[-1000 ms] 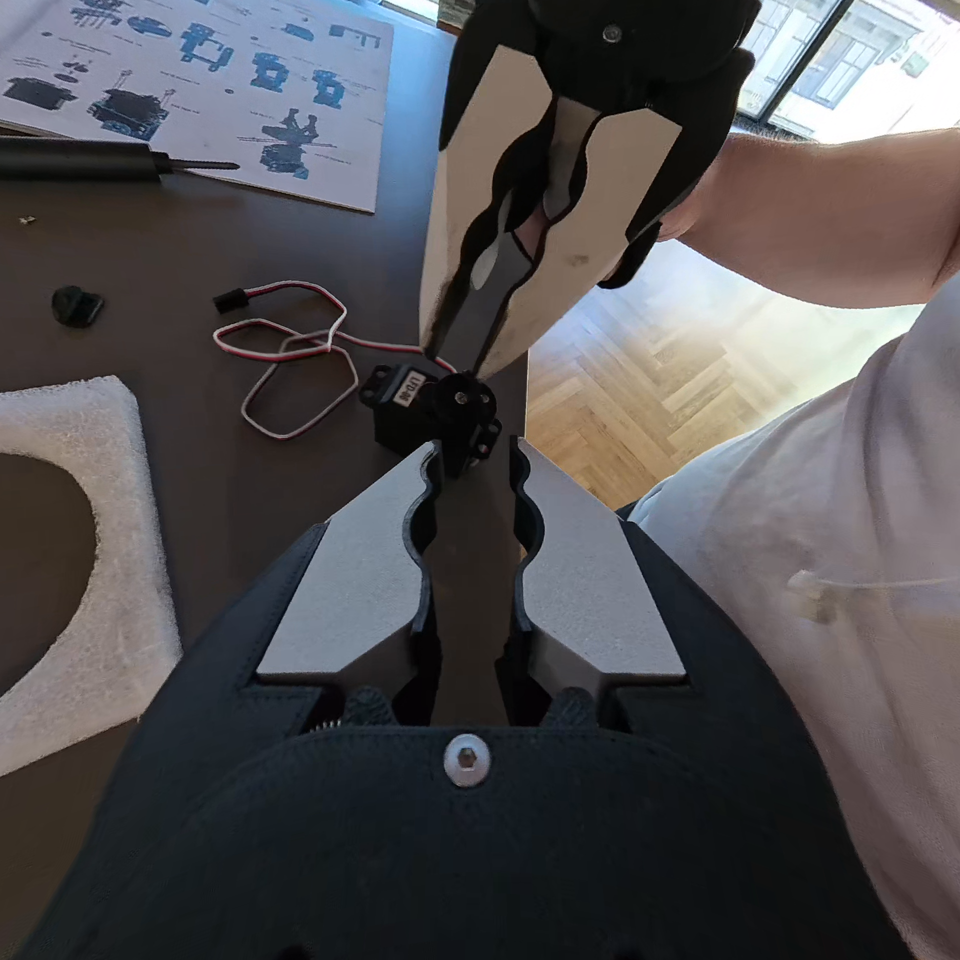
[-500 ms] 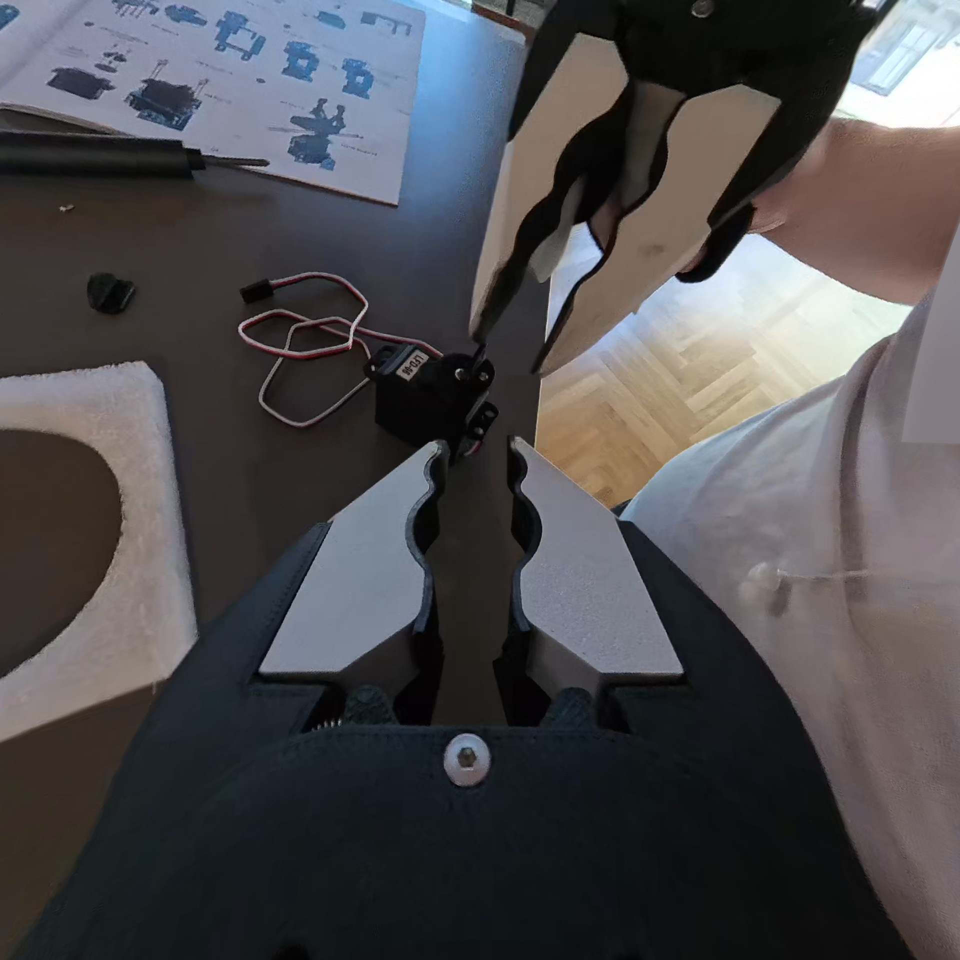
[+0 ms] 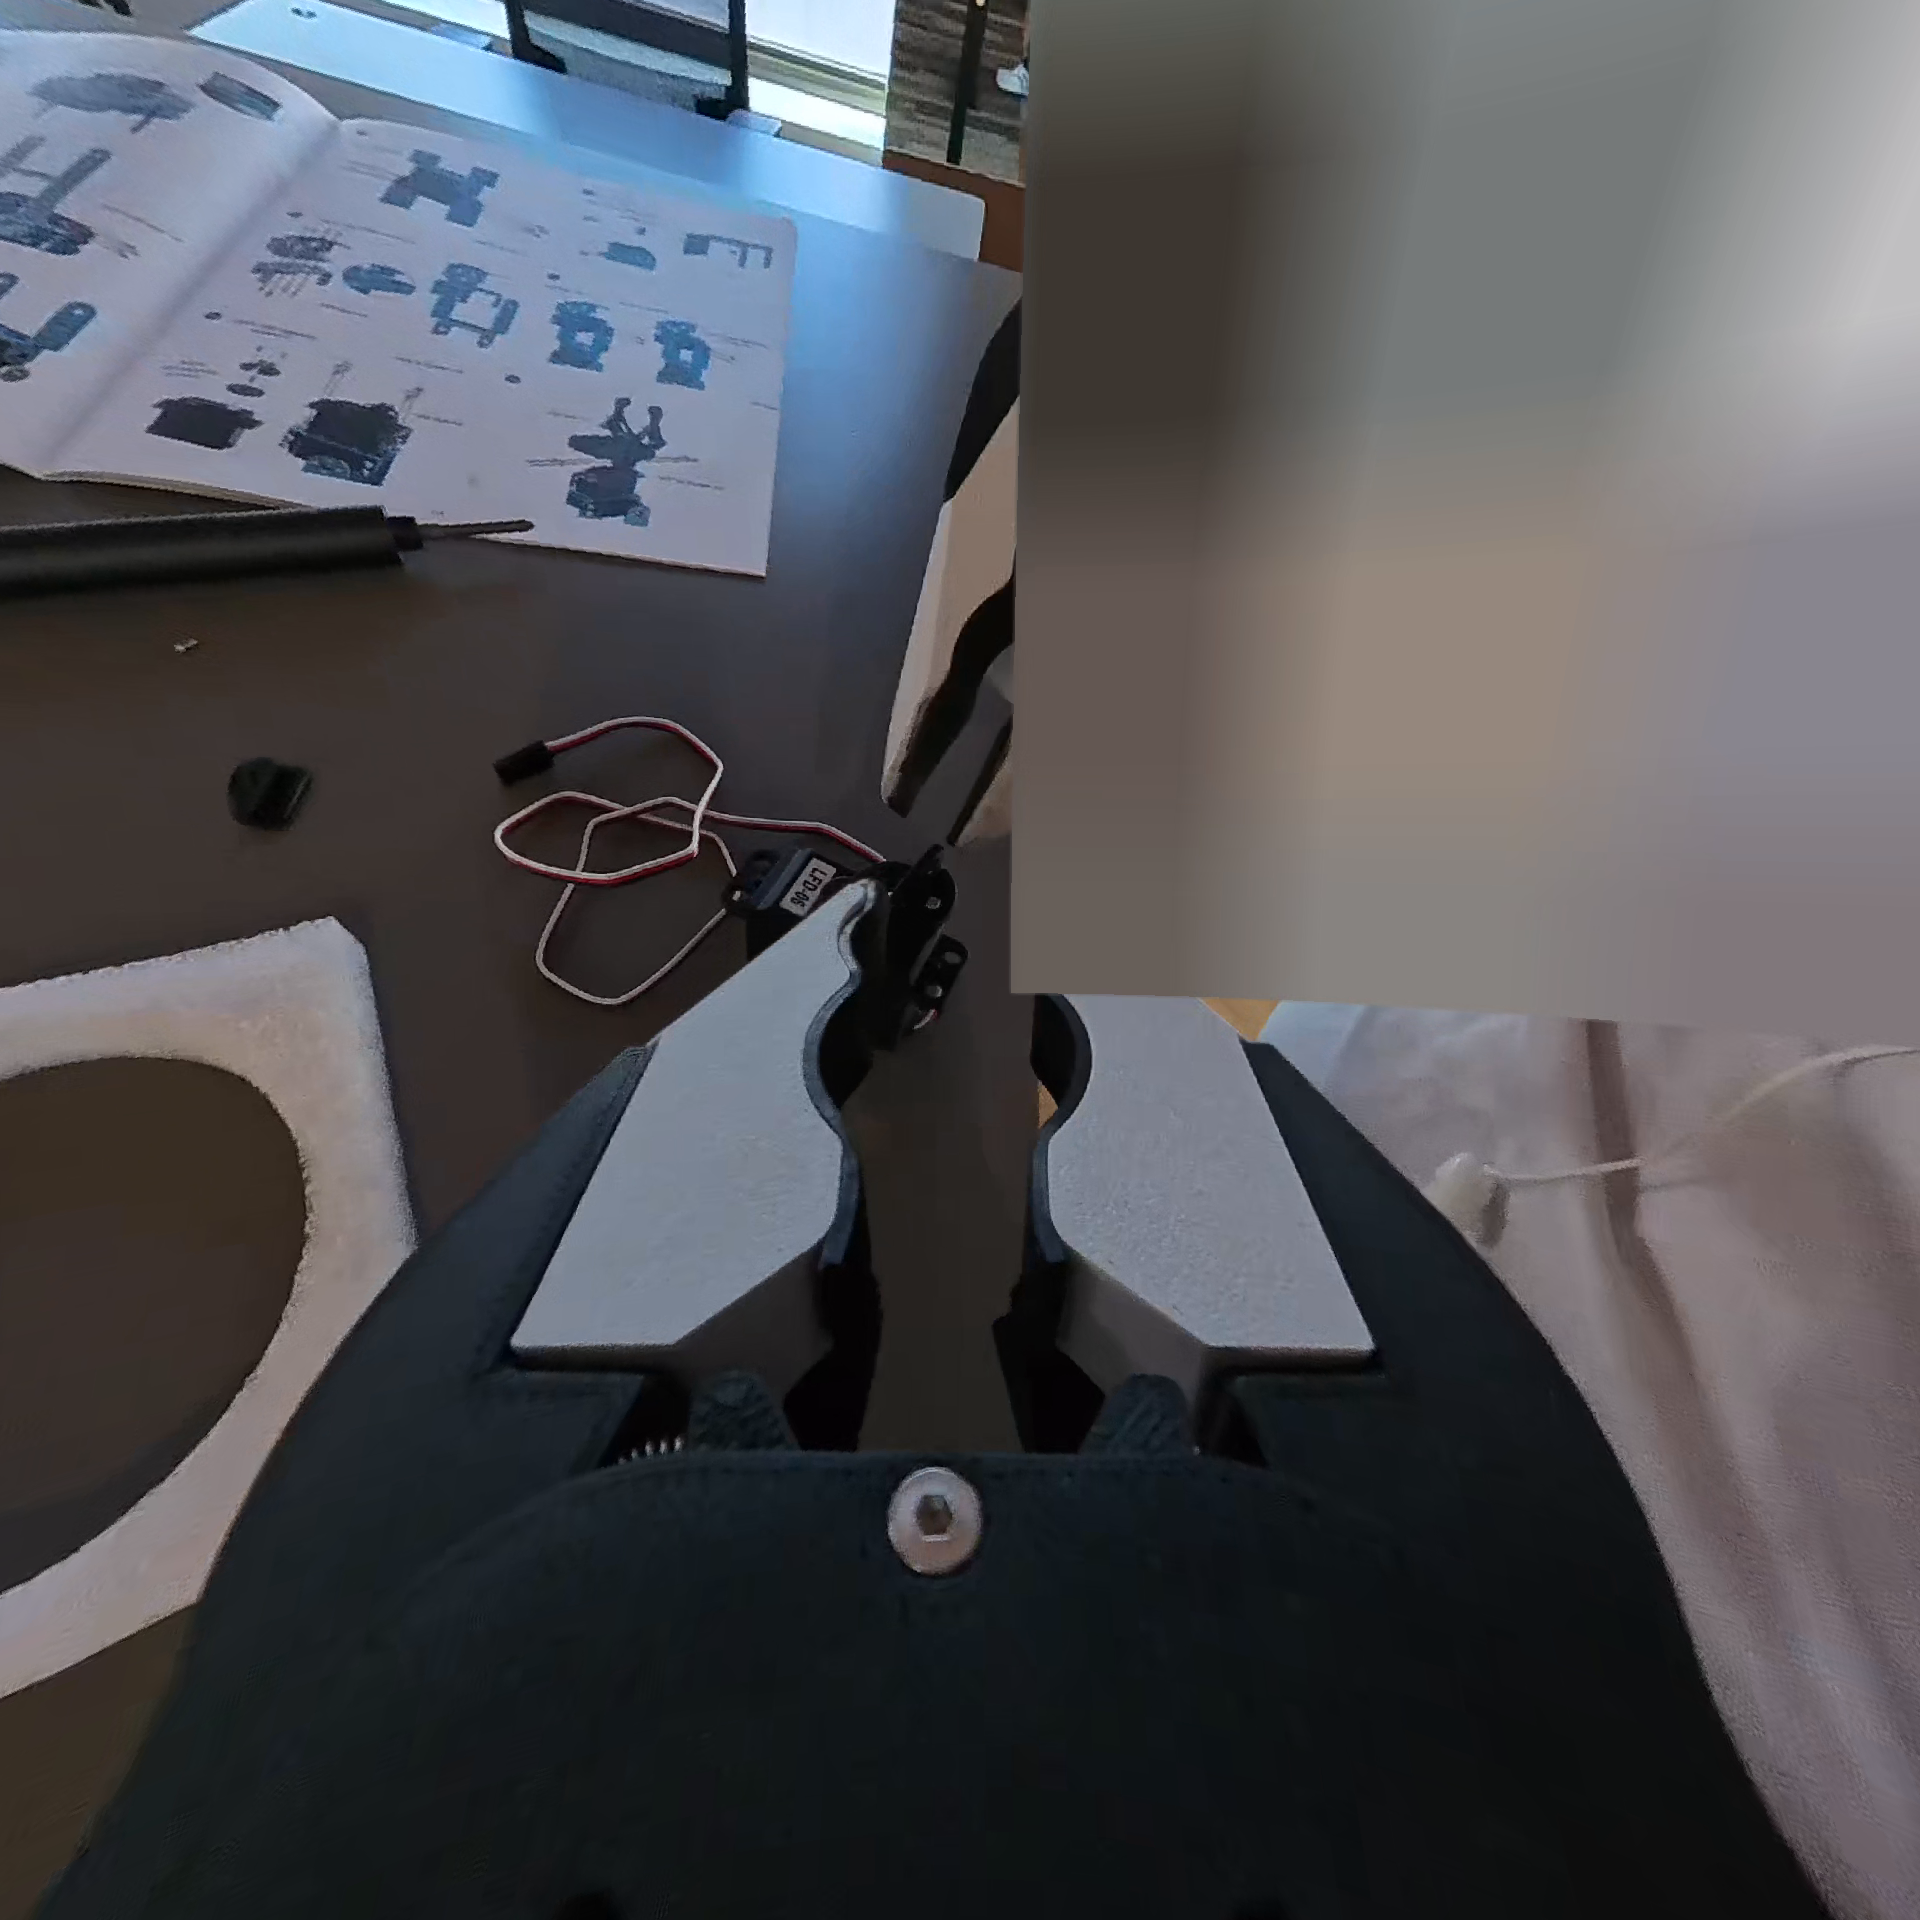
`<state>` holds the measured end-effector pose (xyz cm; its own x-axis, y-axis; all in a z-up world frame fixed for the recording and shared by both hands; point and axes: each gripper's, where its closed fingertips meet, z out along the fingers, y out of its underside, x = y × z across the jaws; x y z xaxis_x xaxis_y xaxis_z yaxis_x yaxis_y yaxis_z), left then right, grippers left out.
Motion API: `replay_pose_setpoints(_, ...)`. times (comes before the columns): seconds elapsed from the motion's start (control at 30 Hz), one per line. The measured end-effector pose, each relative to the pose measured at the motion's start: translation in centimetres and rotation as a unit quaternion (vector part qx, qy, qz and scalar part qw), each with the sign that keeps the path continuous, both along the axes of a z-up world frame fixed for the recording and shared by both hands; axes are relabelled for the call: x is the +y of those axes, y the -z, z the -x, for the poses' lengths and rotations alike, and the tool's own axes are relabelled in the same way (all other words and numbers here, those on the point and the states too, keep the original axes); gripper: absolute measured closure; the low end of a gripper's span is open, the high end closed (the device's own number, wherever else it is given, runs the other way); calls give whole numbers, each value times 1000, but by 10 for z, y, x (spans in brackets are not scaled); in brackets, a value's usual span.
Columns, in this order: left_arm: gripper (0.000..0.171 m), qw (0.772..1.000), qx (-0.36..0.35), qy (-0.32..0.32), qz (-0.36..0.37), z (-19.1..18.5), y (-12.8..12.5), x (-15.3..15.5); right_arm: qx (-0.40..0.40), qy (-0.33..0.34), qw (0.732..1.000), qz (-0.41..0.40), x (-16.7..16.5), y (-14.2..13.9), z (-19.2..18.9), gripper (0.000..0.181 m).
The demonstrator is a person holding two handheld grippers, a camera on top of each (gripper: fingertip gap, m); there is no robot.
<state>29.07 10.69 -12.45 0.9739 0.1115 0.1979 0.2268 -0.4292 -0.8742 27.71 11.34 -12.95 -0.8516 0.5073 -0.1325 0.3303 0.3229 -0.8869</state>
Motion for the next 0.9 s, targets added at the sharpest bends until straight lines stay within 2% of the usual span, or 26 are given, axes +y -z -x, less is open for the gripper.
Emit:
replay_pose_setpoints(0.2,147,1000,-10,1,-1,-3,3,0,7,-17,1000,0,-2,2,2,170)
replay_pose_setpoints(0.3,153,1000,-16,12,-3,-10,1,0,12,-19,1000,-4,-2,2,4,171)
replay_pose_setpoints(0.5,150,1000,-9,3,8,-7,4,-1,16,-22,1000,-8,4,1,7,171)
replay_pose_setpoints(0.9,153,1000,-7,24,17,-29,6,8,-4,-34,999,10,-1,2,10,171)
